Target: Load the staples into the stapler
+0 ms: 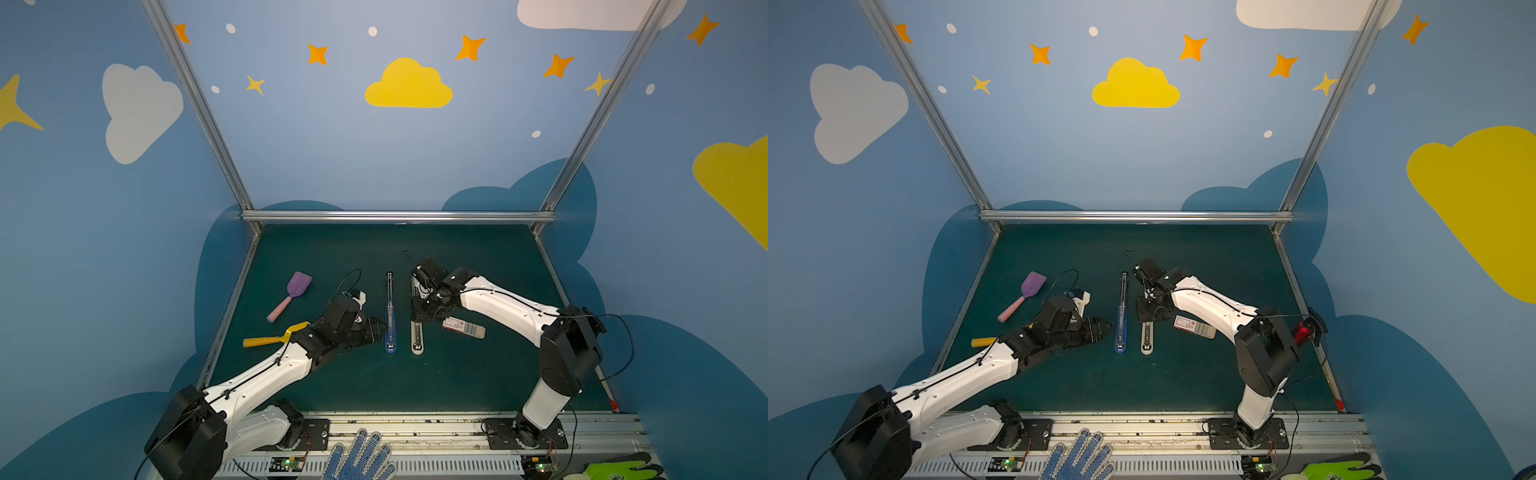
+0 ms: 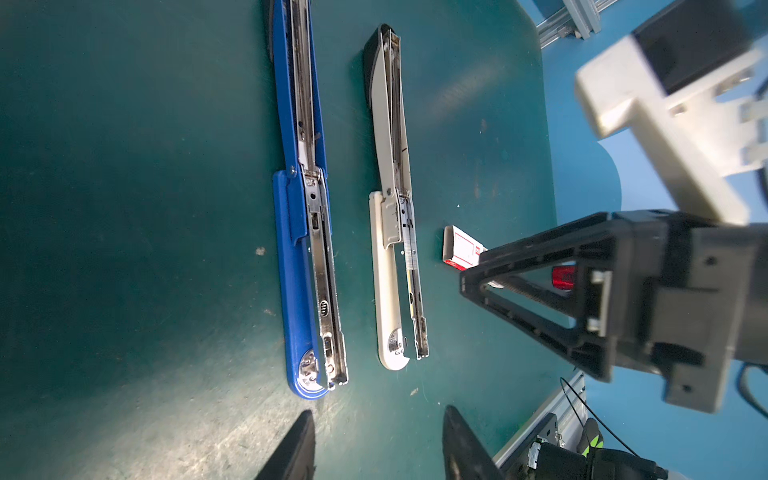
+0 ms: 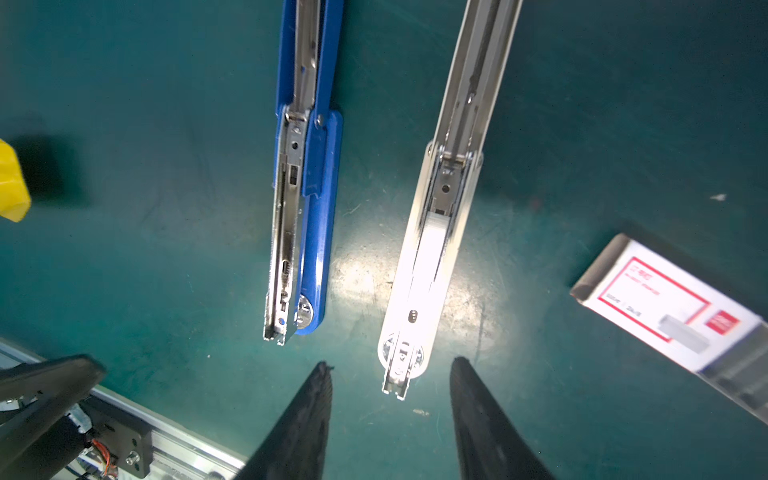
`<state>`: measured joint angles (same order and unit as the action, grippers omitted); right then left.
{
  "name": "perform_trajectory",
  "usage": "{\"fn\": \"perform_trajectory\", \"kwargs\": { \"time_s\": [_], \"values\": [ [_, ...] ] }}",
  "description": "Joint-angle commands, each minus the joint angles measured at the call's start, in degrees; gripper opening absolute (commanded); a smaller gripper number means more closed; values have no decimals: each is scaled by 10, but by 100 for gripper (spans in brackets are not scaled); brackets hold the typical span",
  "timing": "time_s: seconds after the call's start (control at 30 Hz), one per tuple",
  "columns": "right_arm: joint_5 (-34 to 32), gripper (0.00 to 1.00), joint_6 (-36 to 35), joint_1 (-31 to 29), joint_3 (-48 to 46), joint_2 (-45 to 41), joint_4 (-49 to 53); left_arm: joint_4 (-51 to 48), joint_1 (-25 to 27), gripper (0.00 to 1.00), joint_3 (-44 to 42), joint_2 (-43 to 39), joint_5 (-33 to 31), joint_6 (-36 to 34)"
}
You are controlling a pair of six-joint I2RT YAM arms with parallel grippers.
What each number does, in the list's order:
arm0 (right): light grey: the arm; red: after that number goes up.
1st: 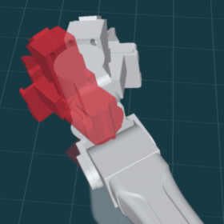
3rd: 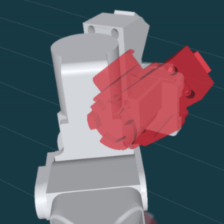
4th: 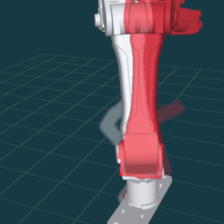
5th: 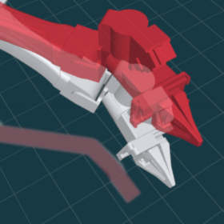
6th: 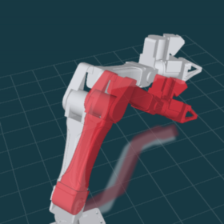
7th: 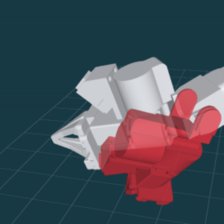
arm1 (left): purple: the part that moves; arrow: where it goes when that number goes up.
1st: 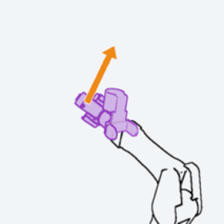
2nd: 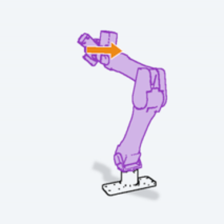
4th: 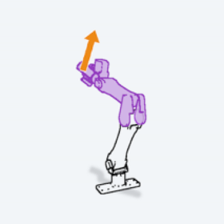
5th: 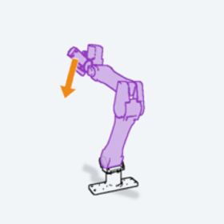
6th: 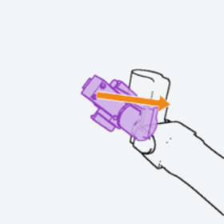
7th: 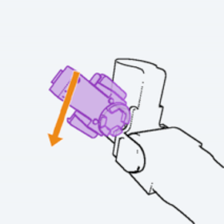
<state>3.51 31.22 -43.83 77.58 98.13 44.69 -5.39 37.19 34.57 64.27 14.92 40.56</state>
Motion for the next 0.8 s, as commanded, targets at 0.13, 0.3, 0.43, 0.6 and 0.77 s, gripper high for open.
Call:
{"fn": "perform_trajectory", "kwargs": {
  "time_s": [0.13,0.3,0.43,0.6,0.77],
  "values": [
    [-23,52,12,25,-21,-60,12,-6,21,52,41,35,-3,-20],
    [-21,56,22,60,-50,-99,14,4,36,56,57,73,-8,-19],
    [-35,60,23,84,-69,-136,21,-10,50,62,91,119,-11,-26],
    [-18,86,16,136,-125,-194,1,-54,85,67,157,189,-63,-40],
    [14,86,2,184,-169,-227,-24,-125,113,69,219,246,-121,-40]
  ]
}}
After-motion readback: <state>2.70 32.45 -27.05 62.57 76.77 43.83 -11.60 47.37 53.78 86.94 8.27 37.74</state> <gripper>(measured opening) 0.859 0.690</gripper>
